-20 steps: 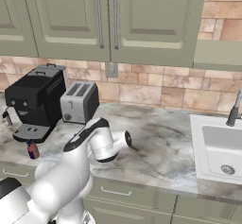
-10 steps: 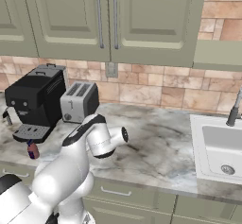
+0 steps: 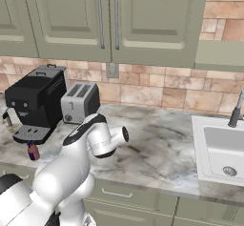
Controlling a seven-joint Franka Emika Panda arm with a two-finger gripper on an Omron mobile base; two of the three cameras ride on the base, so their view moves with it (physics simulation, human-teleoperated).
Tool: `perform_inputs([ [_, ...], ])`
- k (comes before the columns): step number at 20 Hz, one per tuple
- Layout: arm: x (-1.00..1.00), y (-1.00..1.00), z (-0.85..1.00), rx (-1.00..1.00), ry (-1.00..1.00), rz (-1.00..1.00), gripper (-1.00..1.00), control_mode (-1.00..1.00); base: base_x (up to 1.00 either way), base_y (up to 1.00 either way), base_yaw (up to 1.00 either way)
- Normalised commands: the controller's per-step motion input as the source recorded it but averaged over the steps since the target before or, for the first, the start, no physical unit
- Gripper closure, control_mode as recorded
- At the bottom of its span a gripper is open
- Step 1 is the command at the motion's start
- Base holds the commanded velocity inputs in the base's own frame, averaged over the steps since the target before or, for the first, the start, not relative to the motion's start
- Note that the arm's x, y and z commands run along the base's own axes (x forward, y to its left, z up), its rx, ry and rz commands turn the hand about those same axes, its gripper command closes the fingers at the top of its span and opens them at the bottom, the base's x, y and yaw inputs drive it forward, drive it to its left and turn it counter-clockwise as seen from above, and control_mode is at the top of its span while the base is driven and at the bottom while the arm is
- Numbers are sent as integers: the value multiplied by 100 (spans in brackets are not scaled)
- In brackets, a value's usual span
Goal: Place the drinks on the dining counter in a tight cluster.
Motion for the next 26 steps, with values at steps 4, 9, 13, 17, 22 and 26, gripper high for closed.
perform_inputs([
  [4, 0, 0, 0, 0, 0, 0, 100, -100, 0, 0, 0],
  [9, -18, -19, 33, 3, -6, -13, 100, -100, 0, 0, 0],
  [13, -53, -13, 85, 9, -7, -16, 100, -100, 0, 0, 0],
  [17, -60, -24, 100, 1, 8, -20, 100, -100, 0, 0, 0],
  [22, -52, -1, 91, 2, 1, -11, 100, -100, 0, 0, 0],
  [26, -44, 3, 62, 0, -10, 0, 100, -100, 0, 0, 0],
])
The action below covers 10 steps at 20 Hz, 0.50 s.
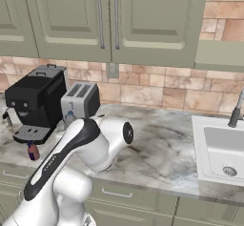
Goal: Place the drinks on the dining counter in a tight cluster.
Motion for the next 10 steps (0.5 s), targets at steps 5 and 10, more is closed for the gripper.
perform_inputs([
  [5, -12, -2, 44, 0, -2, 0, 100, -100, 0, 0, 0],
  [10, 0, 0, 0, 0, 0, 0, 100, -100, 0, 0, 0],
])
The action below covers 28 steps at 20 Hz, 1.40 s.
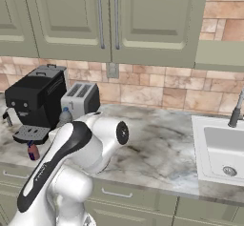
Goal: Place the drinks on the dining counter in a tight cluster.
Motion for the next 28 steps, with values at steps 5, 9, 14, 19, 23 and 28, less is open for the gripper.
perform_inputs([
  [5, 0, 0, 0, 0, 0, 0, 100, 100, -62, -11, -11],
  [9, 0, 0, 0, 0, 0, 0, 100, 100, -100, -18, -21],
  [14, 0, 0, 0, 0, 0, 0, 100, 100, -66, -36, -41],
  [19, 0, 0, 0, 0, 0, 0, 100, 100, 2, -18, -77],
  [23, 0, 0, 0, 0, 0, 0, 100, 100, 2, 1, -99],
  [28, 0, 0, 0, 0, 0, 0, 100, 100, 5, 3, -99],
])
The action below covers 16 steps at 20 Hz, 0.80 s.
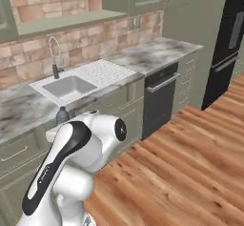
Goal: Place the drinks on the dining counter in a tight cluster.
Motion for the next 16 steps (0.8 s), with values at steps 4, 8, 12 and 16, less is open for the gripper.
perform_inputs([
  [4, 0, 0, 0, 0, 0, 0, 100, 100, 0, 1, -100],
  [8, 0, 0, 0, 0, 0, 0, 100, 100, 0, 0, -100],
  [12, 0, 0, 0, 0, 0, 0, 100, 100, 0, 0, -100],
  [16, 0, 0, 0, 0, 0, 0, 100, 100, 0, 0, -94],
])
